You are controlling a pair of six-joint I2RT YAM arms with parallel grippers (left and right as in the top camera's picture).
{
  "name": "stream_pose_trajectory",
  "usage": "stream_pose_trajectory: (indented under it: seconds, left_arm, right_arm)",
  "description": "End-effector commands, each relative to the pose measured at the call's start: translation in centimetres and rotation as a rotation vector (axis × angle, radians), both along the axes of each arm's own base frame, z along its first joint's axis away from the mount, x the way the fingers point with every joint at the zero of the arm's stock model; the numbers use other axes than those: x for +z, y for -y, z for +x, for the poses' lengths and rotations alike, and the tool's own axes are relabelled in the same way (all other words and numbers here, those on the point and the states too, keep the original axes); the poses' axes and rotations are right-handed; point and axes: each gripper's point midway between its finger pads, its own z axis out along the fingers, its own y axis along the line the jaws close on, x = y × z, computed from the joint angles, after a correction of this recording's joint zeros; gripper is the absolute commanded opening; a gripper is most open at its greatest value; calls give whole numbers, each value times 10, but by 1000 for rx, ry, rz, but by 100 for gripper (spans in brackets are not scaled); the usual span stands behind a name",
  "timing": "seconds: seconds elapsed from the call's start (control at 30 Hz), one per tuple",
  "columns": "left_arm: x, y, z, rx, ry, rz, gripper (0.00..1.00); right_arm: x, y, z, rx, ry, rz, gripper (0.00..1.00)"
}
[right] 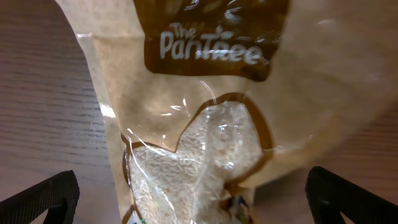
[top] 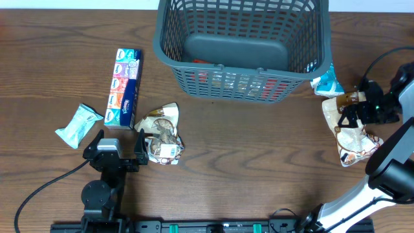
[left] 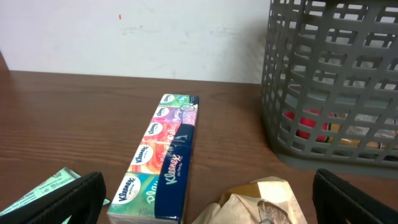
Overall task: Pack container
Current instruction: 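Lower the right gripper and grasp the brown Parkee rice bag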
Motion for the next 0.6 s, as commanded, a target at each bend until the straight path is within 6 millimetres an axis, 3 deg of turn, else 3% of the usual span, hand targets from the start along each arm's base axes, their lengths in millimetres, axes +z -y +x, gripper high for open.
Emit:
stream_pose_trajectory:
  seconds: [0.0,0.17,0.33,0.43,0.5,0.57]
  left_arm:
    - [-16,7,-2,-40,-51,-7,99]
    - [-16,7,-2,-40,-51,-7,99]
    - [-16,7,-2,-41,-51,-7,99]
    - [-16,7,-2,-41,-51,-7,99]
    - [-16,7,-2,-41,-51,-7,99]
    - [-16,7,-2,-41,-51,-7,99]
  right_arm:
    - [-17,-8,-12,-21,-33,25,99]
    - [-40,-19,-28,-31,-62,49,98]
    - [-49,-24,-27,-112,-45,64,93]
    - [-49,-26,-25,-136,-36,78,78]
    - [-49,-30,-22,-137,-21,107,49]
    - [-48,-35,-19,-136,-6,133,30]
